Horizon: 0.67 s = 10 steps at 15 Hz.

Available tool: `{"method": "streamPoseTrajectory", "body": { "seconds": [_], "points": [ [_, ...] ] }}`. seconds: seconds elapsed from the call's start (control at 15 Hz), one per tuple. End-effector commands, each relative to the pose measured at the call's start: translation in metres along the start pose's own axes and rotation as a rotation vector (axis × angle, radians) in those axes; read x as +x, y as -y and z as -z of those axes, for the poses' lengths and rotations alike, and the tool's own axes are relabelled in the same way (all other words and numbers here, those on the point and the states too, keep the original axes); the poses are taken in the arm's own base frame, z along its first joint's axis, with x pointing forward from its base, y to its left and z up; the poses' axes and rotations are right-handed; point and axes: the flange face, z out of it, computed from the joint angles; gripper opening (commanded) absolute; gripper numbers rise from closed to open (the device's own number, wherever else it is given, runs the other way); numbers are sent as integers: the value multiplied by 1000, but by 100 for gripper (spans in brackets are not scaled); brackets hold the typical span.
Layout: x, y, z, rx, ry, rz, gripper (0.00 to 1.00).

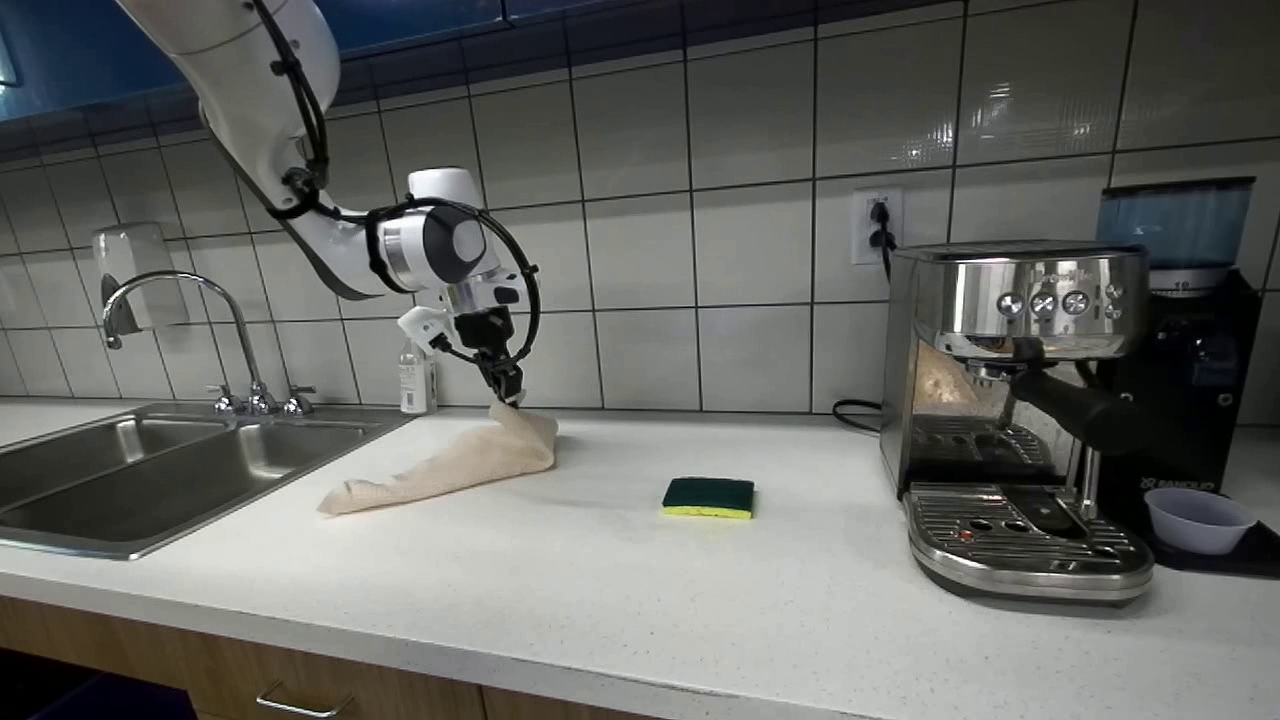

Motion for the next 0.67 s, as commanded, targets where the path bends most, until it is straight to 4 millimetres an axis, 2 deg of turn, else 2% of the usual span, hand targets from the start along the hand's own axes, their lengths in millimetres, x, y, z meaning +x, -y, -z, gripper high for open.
{"method": "streamPoseTrajectory", "body": {
  "seconds": [0.0,0.6],
  "points": [
    [-17,10,12,-13,-11,-27,1],
    [-38,30,15,-61,-50,-29,1]
  ]
}}
